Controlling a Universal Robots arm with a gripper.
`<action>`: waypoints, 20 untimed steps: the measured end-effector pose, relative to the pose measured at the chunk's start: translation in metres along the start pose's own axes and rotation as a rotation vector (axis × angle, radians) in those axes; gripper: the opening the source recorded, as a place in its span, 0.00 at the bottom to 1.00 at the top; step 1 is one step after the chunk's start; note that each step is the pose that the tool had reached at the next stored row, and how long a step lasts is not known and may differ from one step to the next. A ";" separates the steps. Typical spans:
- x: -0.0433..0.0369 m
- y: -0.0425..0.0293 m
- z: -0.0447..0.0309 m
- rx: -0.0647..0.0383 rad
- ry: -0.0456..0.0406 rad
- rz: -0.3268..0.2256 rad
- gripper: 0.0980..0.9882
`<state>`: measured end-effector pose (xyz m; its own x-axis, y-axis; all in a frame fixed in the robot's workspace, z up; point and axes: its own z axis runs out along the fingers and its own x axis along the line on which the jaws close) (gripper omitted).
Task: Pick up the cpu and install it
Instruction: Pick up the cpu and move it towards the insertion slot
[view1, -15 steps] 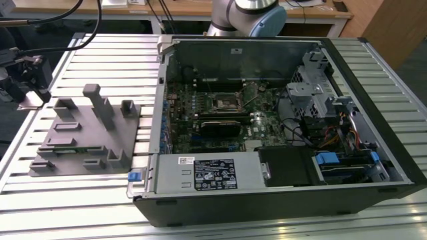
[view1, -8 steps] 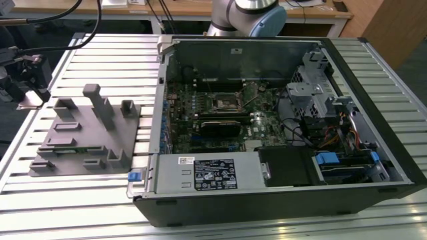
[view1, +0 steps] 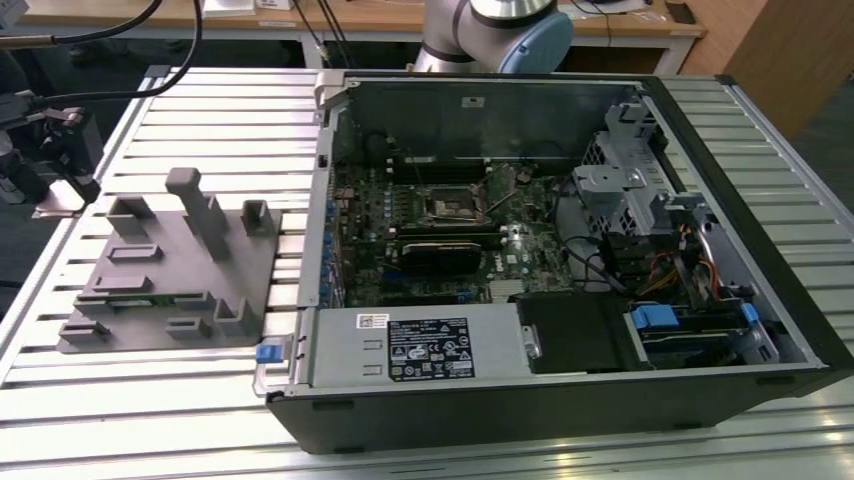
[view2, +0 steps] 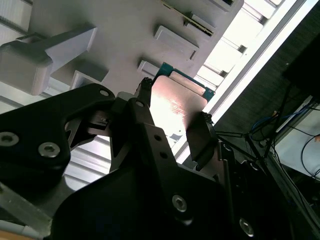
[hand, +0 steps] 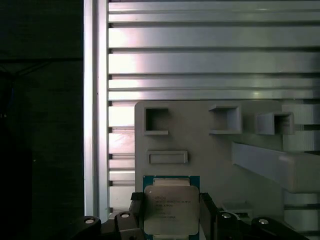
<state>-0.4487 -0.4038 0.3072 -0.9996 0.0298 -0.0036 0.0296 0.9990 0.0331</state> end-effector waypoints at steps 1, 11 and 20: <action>0.0000 0.0000 -0.0002 0.000 0.0000 0.000 0.49; 0.0000 0.0001 -0.0025 0.000 0.0000 0.000 0.49; 0.0000 0.0002 -0.0049 0.000 -0.0001 0.000 0.49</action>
<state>-0.4487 -0.4038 0.3121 -0.9995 0.0298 -0.0037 0.0296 0.9990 0.0332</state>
